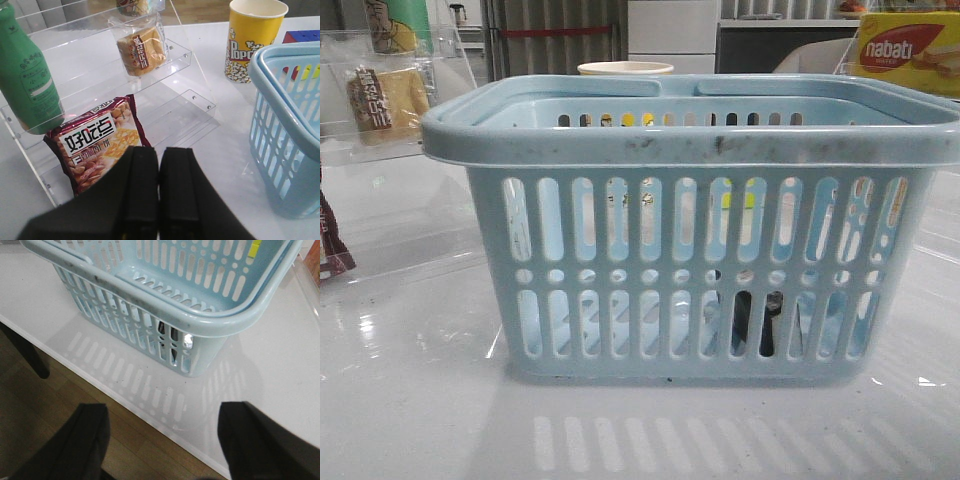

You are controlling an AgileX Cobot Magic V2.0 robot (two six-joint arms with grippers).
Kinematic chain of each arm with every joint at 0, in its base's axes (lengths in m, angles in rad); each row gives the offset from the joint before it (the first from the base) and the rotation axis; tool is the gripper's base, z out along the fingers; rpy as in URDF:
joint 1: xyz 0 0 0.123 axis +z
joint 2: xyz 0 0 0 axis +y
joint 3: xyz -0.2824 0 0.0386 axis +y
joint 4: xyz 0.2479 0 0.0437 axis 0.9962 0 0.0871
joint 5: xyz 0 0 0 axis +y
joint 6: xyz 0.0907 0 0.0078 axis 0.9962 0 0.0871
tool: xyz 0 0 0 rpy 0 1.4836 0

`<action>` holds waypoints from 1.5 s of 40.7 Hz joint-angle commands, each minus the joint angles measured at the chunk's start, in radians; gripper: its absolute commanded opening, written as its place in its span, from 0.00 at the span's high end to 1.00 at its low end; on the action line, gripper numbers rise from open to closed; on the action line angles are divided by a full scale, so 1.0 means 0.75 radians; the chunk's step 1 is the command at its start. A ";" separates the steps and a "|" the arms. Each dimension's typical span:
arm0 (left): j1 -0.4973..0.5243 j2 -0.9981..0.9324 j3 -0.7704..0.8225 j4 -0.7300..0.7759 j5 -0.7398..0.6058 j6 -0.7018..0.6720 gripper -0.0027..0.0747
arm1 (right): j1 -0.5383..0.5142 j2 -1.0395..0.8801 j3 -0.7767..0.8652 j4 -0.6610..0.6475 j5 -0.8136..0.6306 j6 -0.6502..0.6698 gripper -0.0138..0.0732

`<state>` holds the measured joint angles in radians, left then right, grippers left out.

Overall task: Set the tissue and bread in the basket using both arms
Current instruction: 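Raise the right gripper out of the basket and withdraw it, then reach the left gripper to the bagged bread and grasp it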

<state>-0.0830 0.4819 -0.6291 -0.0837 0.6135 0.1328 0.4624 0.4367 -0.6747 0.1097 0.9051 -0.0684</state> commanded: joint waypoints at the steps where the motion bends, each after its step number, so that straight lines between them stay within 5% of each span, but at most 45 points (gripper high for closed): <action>1: -0.003 0.037 -0.048 -0.009 -0.117 -0.010 0.75 | -0.002 0.007 -0.034 0.001 -0.088 -0.011 0.20; 9: -0.003 0.147 -0.084 -0.009 -0.151 -0.010 0.39 | -0.002 0.007 -0.034 0.001 -0.088 -0.011 0.20; 16: -0.003 0.326 -0.179 -0.009 -0.161 -0.010 0.25 | -0.002 0.007 -0.034 0.001 -0.088 -0.011 0.20; 41: 0.007 1.152 -0.626 -0.165 -0.380 -0.022 0.22 | -0.002 0.007 -0.034 0.001 -0.088 -0.011 0.20; 61: 0.107 1.574 -0.950 -0.315 -0.475 -0.022 0.23 | -0.002 0.007 -0.034 0.001 -0.088 -0.011 0.20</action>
<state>-0.0041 1.6700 -1.2755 -0.2963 0.3415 0.1270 0.4624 0.4367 -0.6747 0.1097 0.9051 -0.0684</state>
